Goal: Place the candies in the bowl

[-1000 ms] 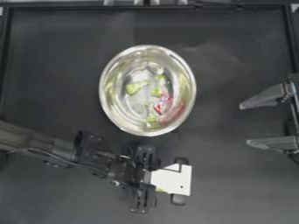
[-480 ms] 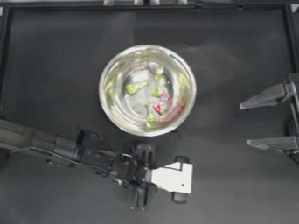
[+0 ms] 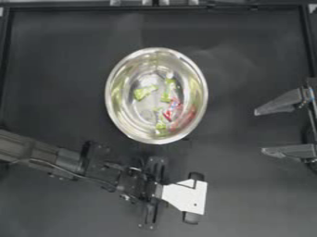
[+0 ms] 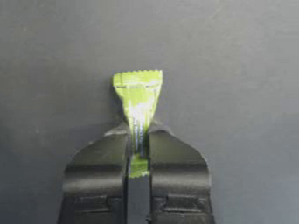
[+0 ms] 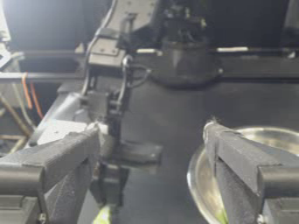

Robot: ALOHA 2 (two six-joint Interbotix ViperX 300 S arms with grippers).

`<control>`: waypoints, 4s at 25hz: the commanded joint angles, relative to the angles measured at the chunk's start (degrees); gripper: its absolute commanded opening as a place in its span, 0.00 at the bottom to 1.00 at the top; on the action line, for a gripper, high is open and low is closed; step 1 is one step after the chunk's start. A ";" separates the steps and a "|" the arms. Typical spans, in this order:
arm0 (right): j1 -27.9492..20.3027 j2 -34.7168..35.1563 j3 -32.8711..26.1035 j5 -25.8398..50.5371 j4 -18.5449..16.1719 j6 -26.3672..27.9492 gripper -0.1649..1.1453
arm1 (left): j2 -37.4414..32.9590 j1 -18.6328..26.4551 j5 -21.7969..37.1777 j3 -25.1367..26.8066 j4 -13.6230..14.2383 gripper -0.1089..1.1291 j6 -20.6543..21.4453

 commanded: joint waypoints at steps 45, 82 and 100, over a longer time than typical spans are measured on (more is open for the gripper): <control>0.00 0.26 -0.35 -0.53 0.97 -0.09 0.88 | -16.00 27.60 -3.08 8.26 1.93 0.92 10.81; -2.46 0.18 -1.14 -0.35 0.88 -0.18 0.88 | -62.49 12.30 -30.23 38.76 -5.71 0.86 10.28; -4.22 0.18 -1.93 -0.44 0.88 -0.18 0.88 | -73.65 10.90 -38.58 51.86 -6.24 0.86 10.28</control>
